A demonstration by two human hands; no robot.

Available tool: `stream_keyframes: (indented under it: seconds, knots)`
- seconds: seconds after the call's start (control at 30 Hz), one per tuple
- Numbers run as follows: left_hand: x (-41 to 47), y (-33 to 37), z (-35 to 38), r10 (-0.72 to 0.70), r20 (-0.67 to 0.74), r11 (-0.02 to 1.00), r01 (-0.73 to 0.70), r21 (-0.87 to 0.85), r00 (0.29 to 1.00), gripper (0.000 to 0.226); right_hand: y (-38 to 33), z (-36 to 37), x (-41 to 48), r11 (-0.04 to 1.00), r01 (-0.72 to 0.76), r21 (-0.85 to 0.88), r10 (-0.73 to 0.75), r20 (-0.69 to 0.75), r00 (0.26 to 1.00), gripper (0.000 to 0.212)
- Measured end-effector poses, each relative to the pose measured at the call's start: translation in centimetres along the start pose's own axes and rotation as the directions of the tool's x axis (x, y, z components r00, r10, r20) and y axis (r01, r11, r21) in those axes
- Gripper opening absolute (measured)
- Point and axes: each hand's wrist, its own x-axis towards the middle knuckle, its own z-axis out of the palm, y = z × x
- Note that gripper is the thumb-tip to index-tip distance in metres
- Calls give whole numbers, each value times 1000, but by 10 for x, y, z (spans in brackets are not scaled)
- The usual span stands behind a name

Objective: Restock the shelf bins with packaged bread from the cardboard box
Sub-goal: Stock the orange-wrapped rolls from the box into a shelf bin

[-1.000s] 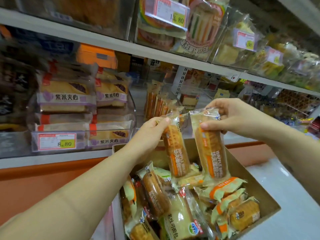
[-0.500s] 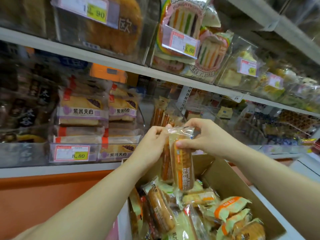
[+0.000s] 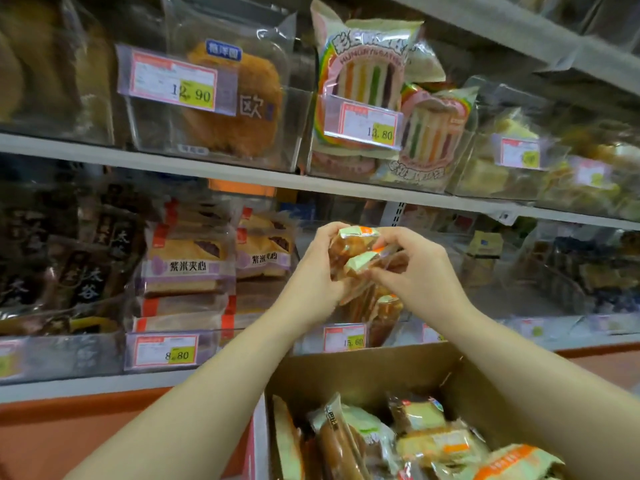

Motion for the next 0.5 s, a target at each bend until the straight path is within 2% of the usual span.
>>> stream_keyframes:
  seconds: [0.2,0.37,0.43,0.5]
  knots:
    - [42,-22,11,-207,-31,978,205,-47,978,77,38,33,33,993,-49,109,48,8,999,31]
    - [84,-55,21,-402,-135,915,392,-96,906,77,61,62,68,986,-109,123,103,60,993,32]
    - [97,-68,27,-415,-157,908,398,-131,896,73,70,71,81,980,-133,146,119,96,988,30]
    - [110,-79,31,-395,-215,915,364,-172,893,57,78,79,95,987,-135,89,121,146,982,30]
